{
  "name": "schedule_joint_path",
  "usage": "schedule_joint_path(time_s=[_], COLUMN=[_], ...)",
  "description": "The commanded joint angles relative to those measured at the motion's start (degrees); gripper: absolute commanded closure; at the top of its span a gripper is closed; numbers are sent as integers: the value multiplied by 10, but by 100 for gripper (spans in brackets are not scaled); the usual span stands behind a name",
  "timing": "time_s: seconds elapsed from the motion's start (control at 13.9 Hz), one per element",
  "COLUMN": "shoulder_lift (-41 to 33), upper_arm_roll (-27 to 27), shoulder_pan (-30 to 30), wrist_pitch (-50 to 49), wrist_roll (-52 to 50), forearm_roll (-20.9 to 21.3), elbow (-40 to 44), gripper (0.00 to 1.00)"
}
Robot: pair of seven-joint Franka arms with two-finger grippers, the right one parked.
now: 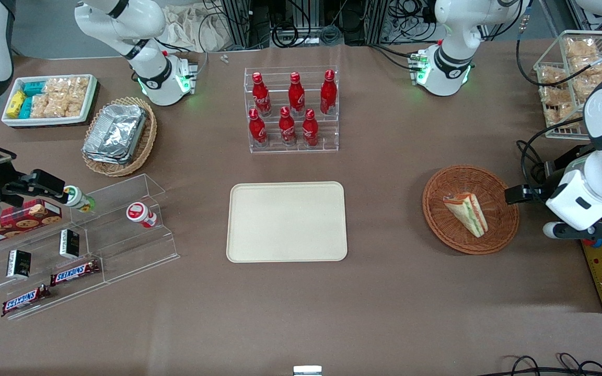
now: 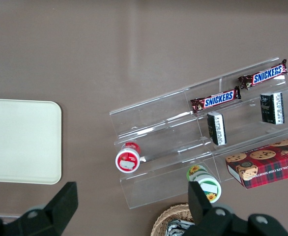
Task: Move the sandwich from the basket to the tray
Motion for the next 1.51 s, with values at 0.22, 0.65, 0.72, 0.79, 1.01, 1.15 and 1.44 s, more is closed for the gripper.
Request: schedule_joint_path(time_s=[0.22,0.65,0.72,0.79,1.01,1.15,1.44], shoulder_lift=[3,-17,-17,-16,-18,-36,-65], upper_arm_roll=[-3,-3,-3,-3,-3,-3,-4], shoulder_pan=[1,-2,-1,-2,-3,-3,-4], wrist_pitch=[-3,-27,-29,-28,-10,41,171], wrist_roll=[7,0,-1,-4,-7,-25,-70], forearm_roll=[1,0,-1,-1,-24,-25,-25], elbow=[16,9,8,3,-28,-90,-223], gripper=[0,0,0,0,0,0,0])
